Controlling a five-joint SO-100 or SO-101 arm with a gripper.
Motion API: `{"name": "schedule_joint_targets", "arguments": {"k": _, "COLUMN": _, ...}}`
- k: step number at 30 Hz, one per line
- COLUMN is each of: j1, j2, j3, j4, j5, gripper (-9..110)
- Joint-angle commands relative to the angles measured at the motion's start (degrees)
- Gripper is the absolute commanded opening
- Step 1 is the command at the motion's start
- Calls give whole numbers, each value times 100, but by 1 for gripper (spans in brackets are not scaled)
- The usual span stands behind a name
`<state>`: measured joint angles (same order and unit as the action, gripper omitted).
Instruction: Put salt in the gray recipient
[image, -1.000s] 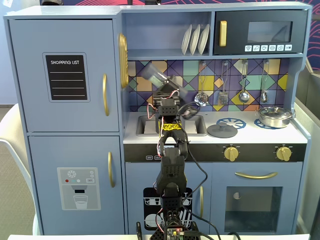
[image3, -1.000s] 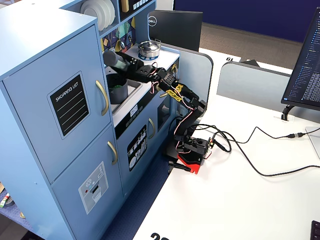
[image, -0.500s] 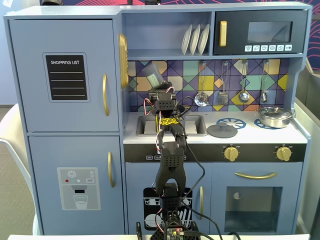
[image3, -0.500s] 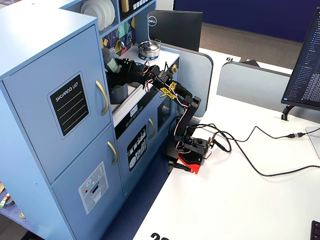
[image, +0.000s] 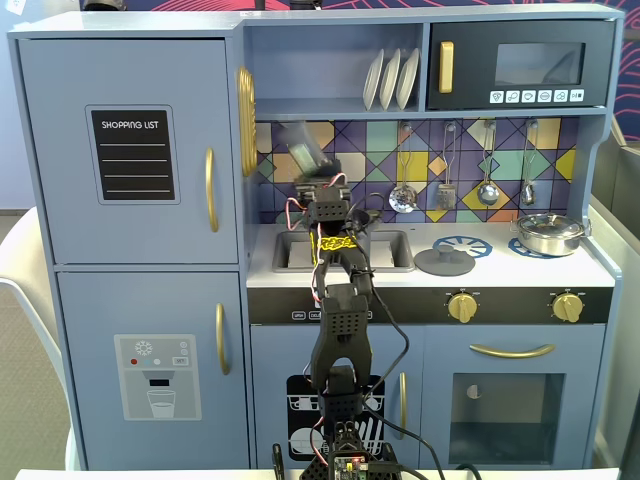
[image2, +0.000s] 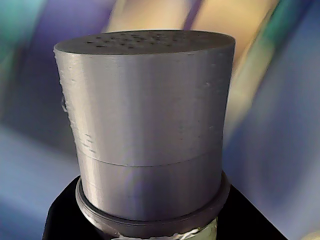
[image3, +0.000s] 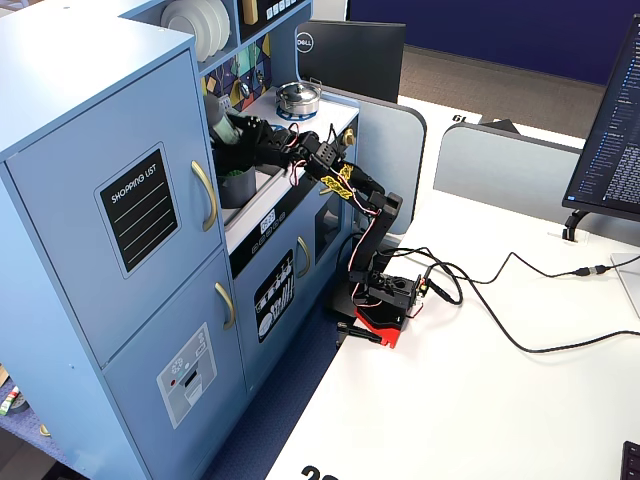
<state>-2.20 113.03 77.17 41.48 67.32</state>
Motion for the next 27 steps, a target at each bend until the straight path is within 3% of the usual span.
{"name": "schedule_joint_targets", "arguments": {"k": 1, "j1": -88, "j2": 211, "j3": -237, "j4": -149, "j5": -70, "gripper": 0}}
{"name": "schedule_joint_targets", "arguments": {"k": 7, "j1": -264, "j2": 316, "j3": -44, "j4": -2417, "j5": -431, "gripper": 0}}
{"name": "schedule_joint_targets", "arguments": {"k": 9, "j1": -132, "j2": 334, "j3": -79, "j4": -2118, "j5": -396, "gripper": 0}}
{"name": "schedule_joint_targets", "arguments": {"k": 14, "j1": 229, "j2": 255, "j3": -281, "j4": 396, "j5": 114, "gripper": 0}}
{"name": "schedule_joint_targets", "arguments": {"k": 18, "j1": 9, "j2": 387, "j3": 79, "j4": -290, "j5": -316, "gripper": 0}}
{"name": "schedule_joint_targets", "arguments": {"k": 22, "j1": -53, "j2": 466, "j3": 79, "j4": -1775, "j5": -2443, "gripper": 0}}
{"name": "schedule_joint_targets", "arguments": {"k": 25, "j1": 422, "j2": 448, "j3": -44, "j4": -2215, "j5": -5229, "gripper": 0}}
{"name": "schedule_joint_targets", "arguments": {"k": 27, "j1": 870, "j2": 448, "j3": -44, "j4": -2435, "j5": -7603, "gripper": 0}}
